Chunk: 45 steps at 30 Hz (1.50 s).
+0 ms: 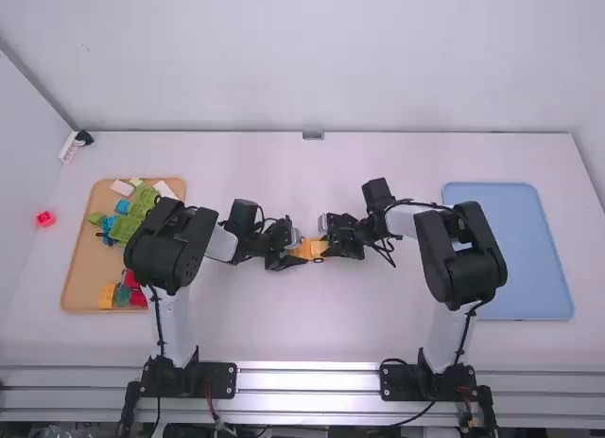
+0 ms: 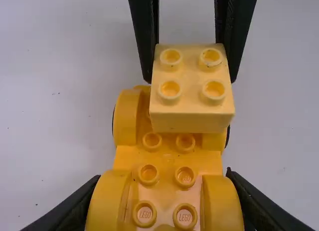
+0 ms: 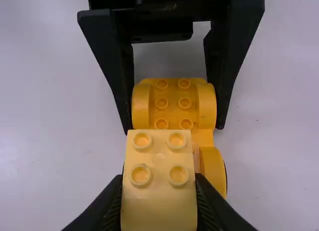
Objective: Assemble lego blocks to make yellow taxi
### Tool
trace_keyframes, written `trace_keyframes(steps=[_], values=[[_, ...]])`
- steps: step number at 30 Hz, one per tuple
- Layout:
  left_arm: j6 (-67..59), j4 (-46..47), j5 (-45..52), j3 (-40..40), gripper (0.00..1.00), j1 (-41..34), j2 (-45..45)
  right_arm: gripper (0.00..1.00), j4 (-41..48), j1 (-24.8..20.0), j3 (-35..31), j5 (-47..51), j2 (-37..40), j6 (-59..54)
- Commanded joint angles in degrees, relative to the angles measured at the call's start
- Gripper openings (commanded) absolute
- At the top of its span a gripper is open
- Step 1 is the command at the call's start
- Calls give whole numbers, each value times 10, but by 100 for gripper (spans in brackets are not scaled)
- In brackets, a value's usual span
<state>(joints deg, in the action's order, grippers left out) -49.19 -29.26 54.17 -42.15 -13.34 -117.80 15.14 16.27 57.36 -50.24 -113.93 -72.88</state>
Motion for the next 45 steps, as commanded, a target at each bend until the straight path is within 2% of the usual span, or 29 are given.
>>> trace_keyframes(steps=[1, 6, 17, 19, 24, 26, 33, 35, 41, 45], values=[[4, 3, 4, -5, 57, -2, -4, 28, 1, 5, 11, -1, 12, -5], [14, 3, 4, -5, 57, -2, -4, 27, -34, 7, 11, 25, 11, 49], [14, 3, 4, -5, 56, -2, -4, 26, -30, 14, 11, 24, 11, 49], [14, 3, 4, -5, 56, -2, -4, 30, -29, 13, 11, 24, 11, 49], [14, 3, 4, -5, 57, -2, -4, 55, -30, 13, 11, 21, 11, 49], [14, 3, 4, -5, 57, -2, -4, 58, -30, 12, 11, 13, 11, 49], [14, 3, 4, -5, 57, -2, -4, 58, -11, -18, 11, -43, 31, 38], [14, 3, 4, -5, 57, -2, -4, 51, 19, -33, 11, -52, 35, -8], [14, 3, 4, -5, 57, -2, -4, 14, 21, -35, 11, -25, 19, -7], [14, 3, 4, -5, 57, -2, -4, 8, -4, -9, 11, 10, 6, 30]])
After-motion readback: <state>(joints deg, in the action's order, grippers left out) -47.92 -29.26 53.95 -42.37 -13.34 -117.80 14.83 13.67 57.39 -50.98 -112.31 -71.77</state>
